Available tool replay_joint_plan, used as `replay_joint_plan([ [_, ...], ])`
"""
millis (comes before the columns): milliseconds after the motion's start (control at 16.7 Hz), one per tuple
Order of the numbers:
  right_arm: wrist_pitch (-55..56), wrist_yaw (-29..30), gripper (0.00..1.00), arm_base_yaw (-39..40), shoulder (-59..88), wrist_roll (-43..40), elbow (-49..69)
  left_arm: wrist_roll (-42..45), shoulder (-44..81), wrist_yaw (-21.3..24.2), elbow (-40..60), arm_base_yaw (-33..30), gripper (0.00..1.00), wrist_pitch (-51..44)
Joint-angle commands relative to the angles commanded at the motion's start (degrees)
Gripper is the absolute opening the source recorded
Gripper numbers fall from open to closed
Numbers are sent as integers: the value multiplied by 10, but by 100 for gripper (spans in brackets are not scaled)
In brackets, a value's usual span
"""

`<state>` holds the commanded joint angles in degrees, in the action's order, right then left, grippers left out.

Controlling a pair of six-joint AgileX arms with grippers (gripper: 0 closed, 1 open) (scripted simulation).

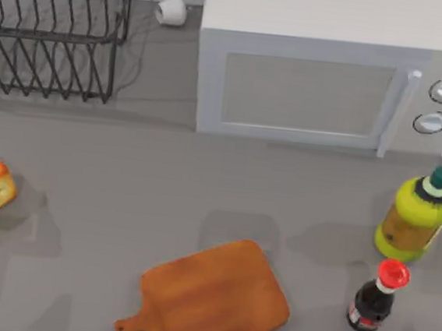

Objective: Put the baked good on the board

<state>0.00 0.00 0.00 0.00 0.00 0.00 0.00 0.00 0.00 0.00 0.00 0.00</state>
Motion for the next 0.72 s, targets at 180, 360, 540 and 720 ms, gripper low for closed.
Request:
replay_joint_plan([
  [180,0,0,100,0,0,0,0,3,6,0,6,1,100,-4],
  [360,0,0,100,0,0,0,0,30,60,-2,58,5,100,-42],
  [540,0,0,100,0,0,0,0,77,169,-3,148,9,100,-110],
  [720,0,0,100,0,0,0,0,136,331,-3,259,14,100,-199],
])
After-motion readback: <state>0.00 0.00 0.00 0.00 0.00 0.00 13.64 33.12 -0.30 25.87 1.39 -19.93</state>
